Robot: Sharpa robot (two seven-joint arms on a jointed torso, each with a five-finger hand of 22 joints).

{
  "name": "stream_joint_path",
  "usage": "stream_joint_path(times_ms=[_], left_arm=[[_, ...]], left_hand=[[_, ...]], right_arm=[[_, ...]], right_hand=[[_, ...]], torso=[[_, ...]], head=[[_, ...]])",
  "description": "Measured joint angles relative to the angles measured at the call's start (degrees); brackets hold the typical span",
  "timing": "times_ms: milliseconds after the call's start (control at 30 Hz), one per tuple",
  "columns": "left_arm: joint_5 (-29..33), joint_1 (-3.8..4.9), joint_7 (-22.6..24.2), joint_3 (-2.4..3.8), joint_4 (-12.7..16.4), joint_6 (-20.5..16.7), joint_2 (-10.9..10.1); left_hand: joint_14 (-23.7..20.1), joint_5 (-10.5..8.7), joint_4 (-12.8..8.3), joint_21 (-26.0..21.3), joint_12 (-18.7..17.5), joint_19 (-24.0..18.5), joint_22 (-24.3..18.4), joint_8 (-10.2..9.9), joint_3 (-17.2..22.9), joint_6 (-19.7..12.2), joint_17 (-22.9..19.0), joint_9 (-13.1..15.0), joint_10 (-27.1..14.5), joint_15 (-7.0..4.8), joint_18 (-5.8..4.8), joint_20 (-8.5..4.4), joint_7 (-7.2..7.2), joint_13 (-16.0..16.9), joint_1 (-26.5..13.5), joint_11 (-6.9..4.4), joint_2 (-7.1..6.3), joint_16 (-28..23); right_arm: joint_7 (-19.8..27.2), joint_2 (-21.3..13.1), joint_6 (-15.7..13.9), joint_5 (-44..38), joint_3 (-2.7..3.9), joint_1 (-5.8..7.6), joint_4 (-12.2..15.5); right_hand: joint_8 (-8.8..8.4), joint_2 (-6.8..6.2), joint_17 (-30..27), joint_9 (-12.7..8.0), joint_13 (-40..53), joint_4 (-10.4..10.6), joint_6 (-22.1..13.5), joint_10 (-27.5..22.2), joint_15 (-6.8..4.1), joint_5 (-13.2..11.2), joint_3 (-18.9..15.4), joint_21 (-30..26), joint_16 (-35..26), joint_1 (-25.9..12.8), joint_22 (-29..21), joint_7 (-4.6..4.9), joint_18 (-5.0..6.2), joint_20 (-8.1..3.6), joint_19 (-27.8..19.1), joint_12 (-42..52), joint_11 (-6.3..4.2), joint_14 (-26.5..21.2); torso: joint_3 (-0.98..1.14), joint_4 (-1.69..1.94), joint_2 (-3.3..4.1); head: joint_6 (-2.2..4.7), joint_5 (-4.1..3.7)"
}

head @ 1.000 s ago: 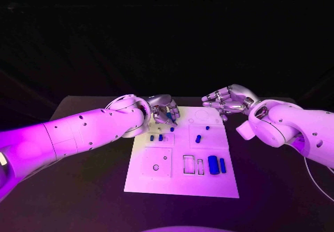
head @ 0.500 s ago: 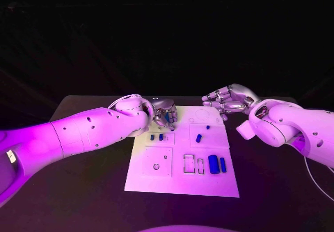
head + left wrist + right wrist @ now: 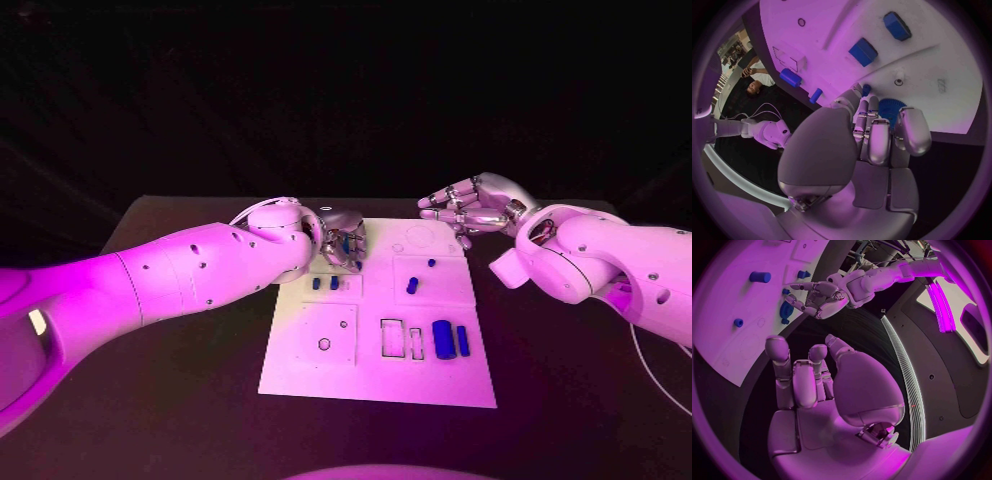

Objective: Assemble the parts on the task board

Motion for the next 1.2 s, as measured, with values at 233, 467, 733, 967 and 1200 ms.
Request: stream_joint_path(times_ms=[233,467,733,967,1200], left_arm=[[-0.53,-0.43,-0.01,0.01,-0.76,-0.03,0.70],[-0.79,-0.63,-0.05,0.01,-1.38,-0.02,1.27],[-1.01,-0.72,-0.35,0.01,-1.99,0.13,1.72],[-1.17,-0.75,-0.71,0.05,-2.64,0.28,2.14],[-1.25,-0.73,-0.94,0.08,-2.92,0.36,2.36]], left_hand=[[0.00,0.00,-0.55,0.98,-0.47,0.00,0.00,-0.52,1.48,0.64,0.01,-0.46,0.92,0.00,-0.01,0.00,0.16,-0.33,0.33,-0.11,0.33,0.22],[0.20,0.00,-0.98,1.49,-0.98,0.00,-0.01,-0.79,2.58,1.02,0.02,-0.77,1.33,-0.20,-0.01,0.00,0.20,-0.58,0.33,-0.12,0.33,0.45],[0.20,0.00,-1.26,1.86,-1.33,0.00,-0.02,-1.12,3.77,1.43,0.02,-0.99,1.74,-0.20,-0.01,0.00,0.20,-0.80,0.31,-0.11,0.79,0.45],[0.20,0.00,-1.83,1.86,-1.47,0.00,-0.02,-1.24,4.83,1.84,-0.21,-1.23,2.16,-0.20,0.00,0.00,0.19,-0.93,0.31,-0.12,0.79,0.45],[0.20,0.00,-3.11,2.52,-1.77,0.21,-0.02,-1.46,6.89,2.87,-0.24,-1.51,3.60,-0.20,0.02,-0.21,0.20,-1.06,0.55,-0.34,1.02,0.79]], right_arm=[[0.01,0.00,0.00,0.00,0.00,0.00,0.05],[0.01,0.01,0.00,0.00,0.00,-0.01,0.07],[0.02,0.04,0.02,0.00,0.00,-0.01,0.08],[0.02,0.07,0.03,0.00,0.00,-0.01,0.09],[0.03,0.11,0.04,0.00,0.00,-0.01,0.11]], right_hand=[[0.00,0.00,0.00,0.00,0.00,0.00,0.00,0.00,0.00,0.00,0.00,0.00,0.00,0.00,0.00,0.00,0.00,0.00,0.00,0.00,0.00,0.00],[0.00,0.00,0.00,0.00,0.00,0.00,0.00,0.00,0.00,0.00,0.00,0.00,0.00,0.00,0.00,0.00,0.00,0.00,0.00,0.00,0.00,0.00],[0.00,0.00,-0.01,0.00,0.00,0.00,0.00,0.08,0.00,0.00,0.00,0.00,0.00,0.00,0.00,0.00,0.00,0.00,0.00,0.00,0.08,0.00],[0.00,0.00,-0.01,0.00,0.01,0.00,0.00,0.09,0.00,0.00,0.00,0.00,0.00,0.00,0.00,0.00,0.00,0.00,0.00,0.00,0.09,0.00],[0.00,0.00,-0.01,0.00,0.01,0.00,0.00,0.09,0.00,0.00,0.00,0.00,0.00,0.00,0.00,0.00,0.00,0.00,0.00,0.00,0.09,0.00]], torso=[[-0.01,-0.02,0.02],[0.00,-0.01,-0.01],[0.00,0.02,-0.05],[0.01,0.02,-0.05],[0.02,0.01,-0.04]], head=[[-0.16,-0.11],[-0.28,-0.18],[-0.36,-0.19],[-0.37,-0.19],[-0.53,-0.19]])
